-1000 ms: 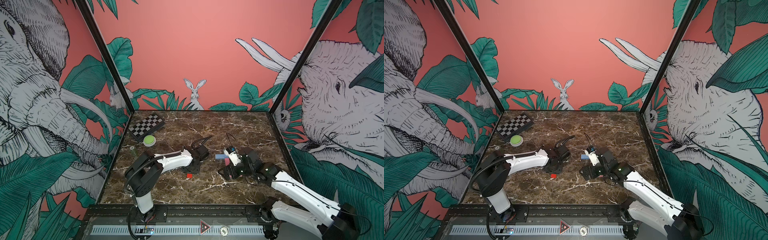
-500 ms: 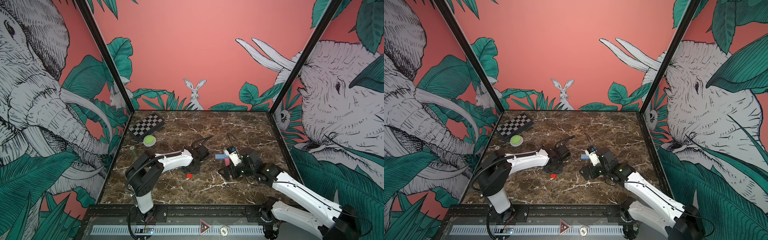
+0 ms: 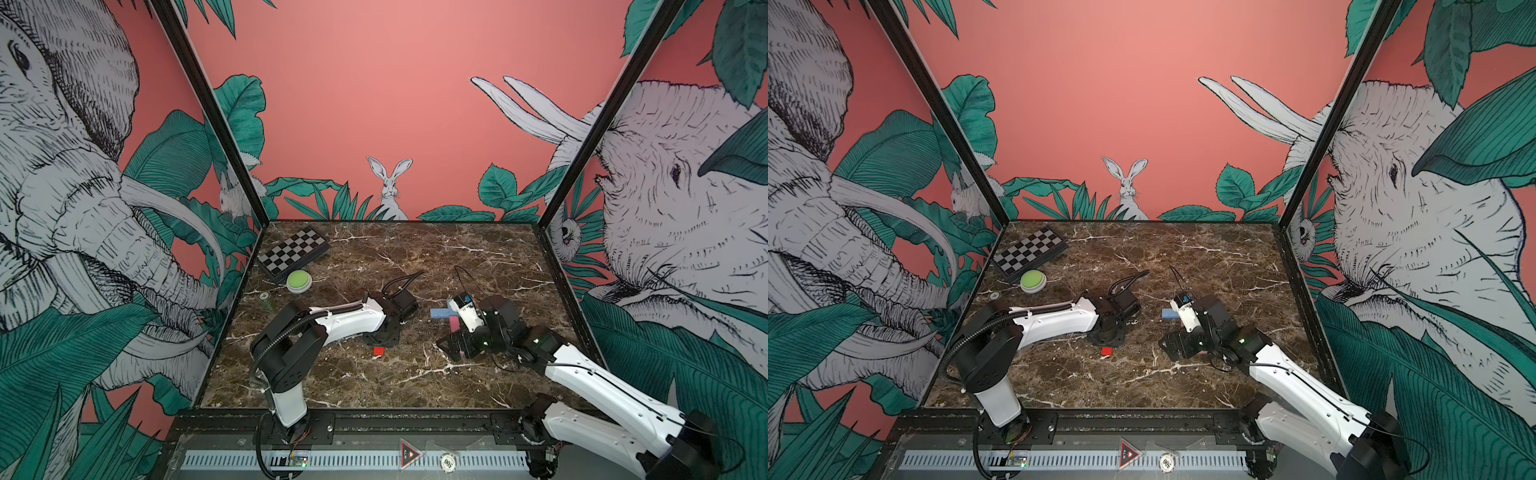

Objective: Assemble the letter t with building blocks
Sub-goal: Assemble the building block at the center of the board, then adjust the building block at the center of the board.

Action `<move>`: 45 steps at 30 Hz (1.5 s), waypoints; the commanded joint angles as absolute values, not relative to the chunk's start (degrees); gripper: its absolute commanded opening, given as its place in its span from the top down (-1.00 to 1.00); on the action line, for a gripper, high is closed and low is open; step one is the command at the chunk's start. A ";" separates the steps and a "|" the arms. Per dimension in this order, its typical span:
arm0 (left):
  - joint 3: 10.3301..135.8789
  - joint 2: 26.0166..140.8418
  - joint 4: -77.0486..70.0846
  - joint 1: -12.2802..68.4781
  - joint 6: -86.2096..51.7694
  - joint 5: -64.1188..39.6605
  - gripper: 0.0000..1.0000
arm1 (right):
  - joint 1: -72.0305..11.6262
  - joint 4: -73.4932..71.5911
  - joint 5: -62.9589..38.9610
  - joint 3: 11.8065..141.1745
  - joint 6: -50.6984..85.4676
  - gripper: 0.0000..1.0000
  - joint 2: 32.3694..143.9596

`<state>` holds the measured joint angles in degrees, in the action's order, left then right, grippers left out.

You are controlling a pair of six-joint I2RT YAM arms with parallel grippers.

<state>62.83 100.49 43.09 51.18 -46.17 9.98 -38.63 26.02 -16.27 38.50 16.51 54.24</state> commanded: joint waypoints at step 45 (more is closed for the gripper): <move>61.67 99.11 42.93 50.67 -48.17 11.35 0.09 | -38.58 25.75 -15.56 37.09 17.12 -0.97 54.40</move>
